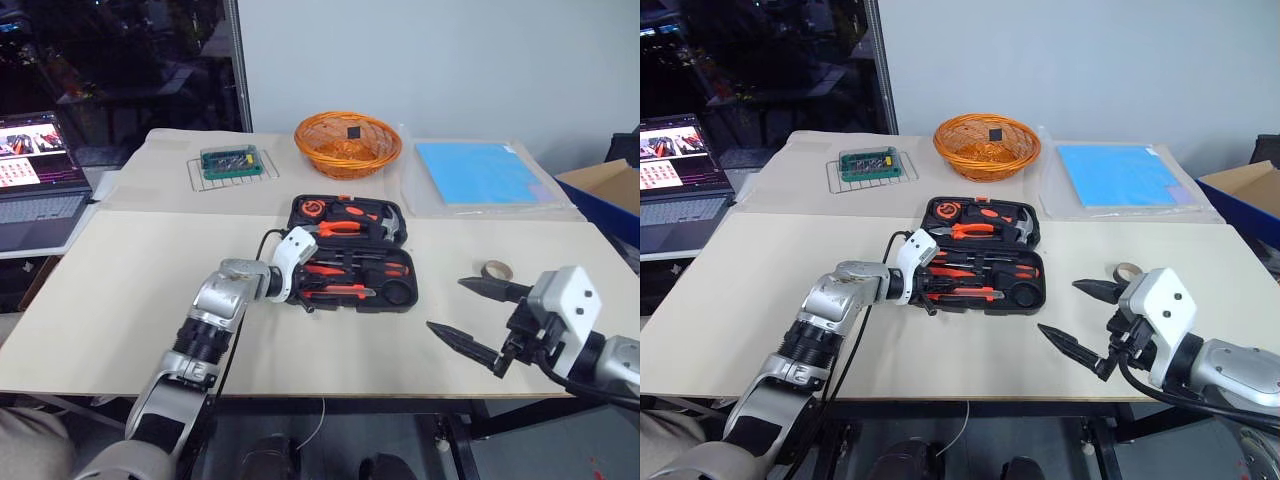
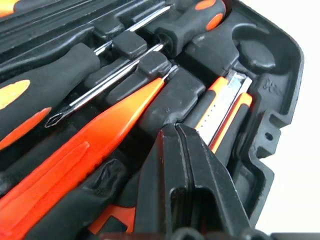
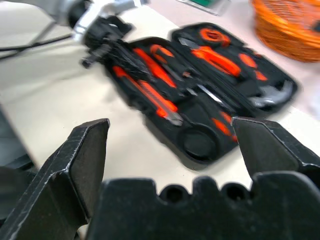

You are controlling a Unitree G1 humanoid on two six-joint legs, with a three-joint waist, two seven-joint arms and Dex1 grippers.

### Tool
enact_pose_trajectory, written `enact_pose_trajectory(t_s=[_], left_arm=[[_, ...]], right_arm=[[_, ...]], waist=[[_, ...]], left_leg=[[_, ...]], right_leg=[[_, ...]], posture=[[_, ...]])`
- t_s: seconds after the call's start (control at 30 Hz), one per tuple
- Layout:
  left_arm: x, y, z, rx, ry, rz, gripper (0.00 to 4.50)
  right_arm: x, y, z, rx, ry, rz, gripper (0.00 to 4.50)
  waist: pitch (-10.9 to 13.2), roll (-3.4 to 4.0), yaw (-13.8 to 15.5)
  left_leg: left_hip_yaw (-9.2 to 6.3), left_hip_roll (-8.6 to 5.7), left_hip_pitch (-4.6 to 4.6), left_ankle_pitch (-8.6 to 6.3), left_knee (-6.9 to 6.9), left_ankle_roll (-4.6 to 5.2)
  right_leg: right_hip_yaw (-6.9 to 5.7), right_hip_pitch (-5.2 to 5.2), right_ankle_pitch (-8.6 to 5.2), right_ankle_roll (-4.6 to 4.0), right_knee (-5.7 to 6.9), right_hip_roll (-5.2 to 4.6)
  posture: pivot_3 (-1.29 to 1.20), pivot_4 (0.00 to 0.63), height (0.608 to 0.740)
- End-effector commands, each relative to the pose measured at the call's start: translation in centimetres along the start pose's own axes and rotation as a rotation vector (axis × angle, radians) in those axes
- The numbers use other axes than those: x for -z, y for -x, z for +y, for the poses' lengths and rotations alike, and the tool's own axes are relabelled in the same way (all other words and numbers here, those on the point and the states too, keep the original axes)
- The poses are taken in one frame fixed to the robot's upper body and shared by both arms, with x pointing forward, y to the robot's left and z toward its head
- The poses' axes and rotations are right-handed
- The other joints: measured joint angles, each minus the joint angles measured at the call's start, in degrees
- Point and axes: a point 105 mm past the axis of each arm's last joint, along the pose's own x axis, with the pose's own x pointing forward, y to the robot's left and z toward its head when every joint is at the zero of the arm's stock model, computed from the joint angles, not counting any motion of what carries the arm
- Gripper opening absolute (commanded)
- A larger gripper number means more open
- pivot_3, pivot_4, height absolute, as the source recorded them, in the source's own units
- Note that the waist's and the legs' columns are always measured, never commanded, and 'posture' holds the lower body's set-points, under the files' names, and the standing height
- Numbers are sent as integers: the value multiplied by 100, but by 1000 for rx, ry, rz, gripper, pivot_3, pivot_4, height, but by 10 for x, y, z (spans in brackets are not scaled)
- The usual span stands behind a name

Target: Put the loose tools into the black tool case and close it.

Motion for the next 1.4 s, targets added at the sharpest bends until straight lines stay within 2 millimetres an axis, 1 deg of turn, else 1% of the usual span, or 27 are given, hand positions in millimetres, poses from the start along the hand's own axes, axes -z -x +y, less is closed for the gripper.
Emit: enact_pose_trajectory(t_s=[0.03,0.07,0.13,0.17,0.23,0.27,0.3,0.37,0.4,0.47,0.5,0.57,0.77,0.87,0.93,1.03,1.07,1.13,1.23,1.27,1.33,1.37,1.4], left_arm=[[-40,15,-36,149,-140,-251,32],[-44,21,-40,174,-148,-271,32],[-55,31,-57,244,-178,-312,518],[-63,34,-66,272,-190,-332,648],[-75,42,-77,319,-224,-355,1309],[-81,43,-82,329,-226,-368,1689],[-86,44,-85,333,-230,-374,2037],[-94,46,-91,349,-240,-383,2740],[-96,46,-94,360,-248,-376,3188],[-97,48,-98,375,-267,-365,3896],[-99,49,-98,371,-271,-366,3896],[-101,48,-98,352,-279,-370,3896],[-96,48,-94,299,-283,-368,3896],[-95,50,-93,278,-282,-371,3954],[-93,51,-90,257,-284,-368,3954],[-91,54,-87,236,-281,-368,3954],[-90,54,-86,232,-279,-370,3954],[-87,55,-85,224,-274,-371,3954],[-82,58,-84,221,-252,-377,3954],[-76,62,-81,226,-242,-366,3954],[-68,67,-76,221,-231,-346,3954],[-65,70,-73,214,-229,-339,3954],[-62,75,-71,215,-225,-331,3954]], right_arm=[[-2,7,-23,140,31,23,4500],[2,6,-28,158,13,50,4500],[22,9,-44,186,-101,153,4500],[29,10,-57,212,-121,196,4500],[31,4,-69,205,-105,239,4500],[30,1,-72,185,-93,256,4500],[32,-3,-79,194,-88,279,4500],[41,-11,-109,294,-73,342,4500],[47,-16,-116,294,-78,372,4500],[54,-27,-129,288,-84,396,4500],[55,-36,-138,296,-98,396,4500],[60,-47,-150,287,-106,417,4500],[87,-74,-169,246,-114,493,4500],[106,-76,-176,255,-120,557,3746],[113,-77,-177,244,-124,587,3101],[113,-81,-176,212,-142,579,2079],[112,-82,-176,210,-143,576,1803],[111,-85,-175,200,-138,566,1085],[100,-84,-176,162,-104,524,24],[82,-86,-172,111,-107,458,24],[54,-87,-160,21,-102,370,24],[44,-87,-154,-13,-95,347,24],[29,-88,-138,-86,-61,330,24]], waist=[[0,0,-27],[1,-2,-31],[1,-1,-43],[2,-1,-46],[3,2,-92],[4,8,-112],[4,9,-132],[5,8,-174],[5,9,-185],[6,9,-205],[7,10,-210],[13,19,-232],[20,28,-227],[22,30,-242],[31,33,-224],[33,35,-242],[33,35,-243],[34,36,-260],[36,41,-282],[37,41,-293],[54,65,-312],[64,82,-320],[68,86,-321]], left_leg=[[2,0,-19,0,-1,0],[3,0,-35,1,0,0],[2,0,-49,2,0,-2],[2,0,-50,2,0,-1],[3,0,-49,2,0,-1],[5,0,-47,3,0,-1],[7,0,-47,4,0,-2],[7,1,-43,6,0,1],[7,0,-41,15,1,17],[15,-1,-38,17,1,28],[18,-4,-40,27,1,49],[24,-4,-43,25,0,56],[31,-5,-58,23,-2,57],[41,-12,-63,38,-3,32],[42,-17,-65,39,-3,31],[42,-21,-64,42,-2,25],[42,-20,-64,43,-3,23],[40,-19,-61,46,-3,18],[40,-17,-58,47,-3,15],[39,-17,-57,47,-3,14],[39,-14,-56,47,-4,13],[39,-13,-56,47,-4,12],[39,-9,-55,46,-4,12]], right_leg=[[3,-11,1,0,1,-2],[5,-14,7,3,2,-2],[2,-23,9,2,1,-1],[2,-23,10,1,2,0],[1,-21,9,-2,1,0],[1,-19,2,-14,1,1],[2,-20,-3,-25,0,3],[0,-16,-5,-27,0,14],[-2,-15,-4,-27,-1,23],[2,-14,-4,-25,-4,36],[2,-18,-4,-24,-4,36],[8,-23,11,3,-4,46],[5,-35,11,9,-2,60],[8,-40,9,13,-2,58],[8,-39,8,17,-2,57],[10,-39,9,20,-2,54],[9,-38,10,21,-1,54],[7,-36,10,21,1,54],[7,-34,10,21,3,54],[8,-34,10,21,4,54],[8,-34,10,21,4,54],[10,-35,11,21,6,52],[13,-37,11,21,10,50]], posture=[[0,150,740],[0,150,740],[0,150,740],[0,150,740],[0,150,740],[0,150,740],[0,150,740],[0,150,740],[0,150,740],[0,150,740],[0,150,740],[0,150,740],[0,150,740],[0,150,740],[0,150,740],[0,150,740],[0,150,740],[0,150,740],[0,150,740],[0,150,740],[0,150,740],[0,150,740],[0,150,740]])
